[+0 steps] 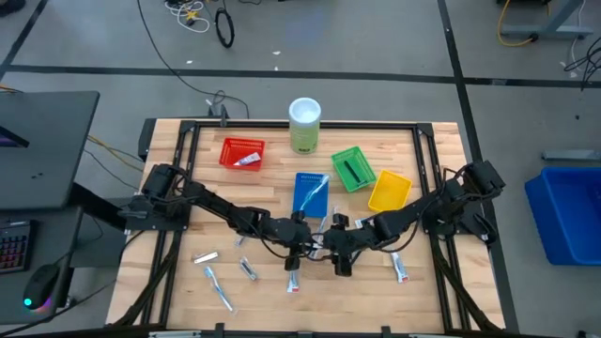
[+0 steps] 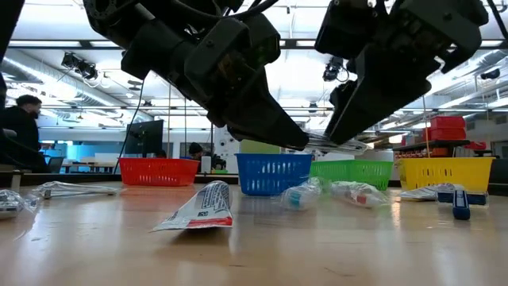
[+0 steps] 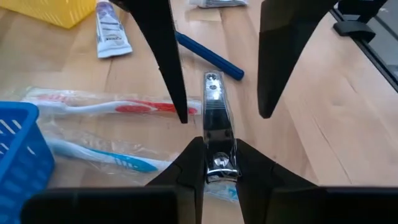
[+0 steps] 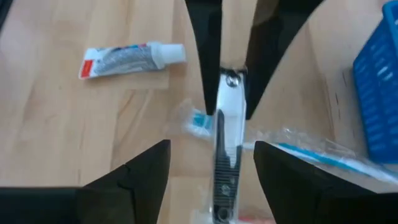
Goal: Pick & Place Travel size toiletries
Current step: Put the silver nail cutter into the yellow bin
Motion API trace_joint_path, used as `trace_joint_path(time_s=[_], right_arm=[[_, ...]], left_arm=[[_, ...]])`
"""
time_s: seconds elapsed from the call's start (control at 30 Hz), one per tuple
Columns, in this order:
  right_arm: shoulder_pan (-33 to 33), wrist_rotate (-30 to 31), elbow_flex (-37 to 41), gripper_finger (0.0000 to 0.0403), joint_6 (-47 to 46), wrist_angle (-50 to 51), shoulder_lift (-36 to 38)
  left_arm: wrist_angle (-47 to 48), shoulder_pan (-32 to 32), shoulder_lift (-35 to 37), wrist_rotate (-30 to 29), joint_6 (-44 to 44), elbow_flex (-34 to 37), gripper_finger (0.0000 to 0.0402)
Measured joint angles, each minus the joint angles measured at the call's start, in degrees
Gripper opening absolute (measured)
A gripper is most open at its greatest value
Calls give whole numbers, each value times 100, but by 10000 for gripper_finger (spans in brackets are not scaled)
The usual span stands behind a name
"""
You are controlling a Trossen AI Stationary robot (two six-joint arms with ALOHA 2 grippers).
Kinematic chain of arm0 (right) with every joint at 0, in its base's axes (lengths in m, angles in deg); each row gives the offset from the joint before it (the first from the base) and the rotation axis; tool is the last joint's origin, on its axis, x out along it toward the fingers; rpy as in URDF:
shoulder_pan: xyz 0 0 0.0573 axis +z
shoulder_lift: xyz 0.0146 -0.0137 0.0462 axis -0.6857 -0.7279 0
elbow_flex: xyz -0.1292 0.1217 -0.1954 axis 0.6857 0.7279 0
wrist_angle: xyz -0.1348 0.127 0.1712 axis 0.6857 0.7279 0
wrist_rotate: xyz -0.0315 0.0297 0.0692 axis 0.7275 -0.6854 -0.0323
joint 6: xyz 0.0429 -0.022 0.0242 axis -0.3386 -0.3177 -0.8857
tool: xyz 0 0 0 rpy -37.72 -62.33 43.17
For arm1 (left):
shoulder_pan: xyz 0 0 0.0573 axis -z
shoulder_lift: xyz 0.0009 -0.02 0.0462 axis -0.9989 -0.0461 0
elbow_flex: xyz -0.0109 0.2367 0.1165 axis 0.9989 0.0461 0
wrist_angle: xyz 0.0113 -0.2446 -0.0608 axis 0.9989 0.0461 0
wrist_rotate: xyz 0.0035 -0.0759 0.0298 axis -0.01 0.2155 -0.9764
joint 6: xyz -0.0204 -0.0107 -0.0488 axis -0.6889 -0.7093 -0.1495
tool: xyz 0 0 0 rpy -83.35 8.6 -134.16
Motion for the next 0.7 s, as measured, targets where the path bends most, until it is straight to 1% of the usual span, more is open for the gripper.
trace_joint_path(time_s=[0.1, 0.23, 0.37, 0.47, 0.6, 0.63, 0.7], right_arm=[[-51, -91, 0, 228, 4, 96, -2], [-111, -100, 0, 200, 69, 88, -4], [-150, -98, 0, 158, 283, 86, -4], [-148, -96, 0, 116, 452, 88, -4], [-148, -58, 0, 60, 456, 95, -4], [-149, -73, 0, 52, 446, 99, -5], [-153, -72, 0, 50, 453, 108, -7]], left_arm=[[-2, -16, 0, -15, 24, 0, 70], [-75, -16, 0, -15, 197, 0, 69], [-230, -16, 0, -6, 192, 0, 68], [-330, -16, 0, 18, 192, -2, 73], [-323, -16, 0, -7, 98, -2, 75], [-311, -16, 0, -40, 21, -2, 75], [-297, -16, 0, -24, -84, -2, 77]])
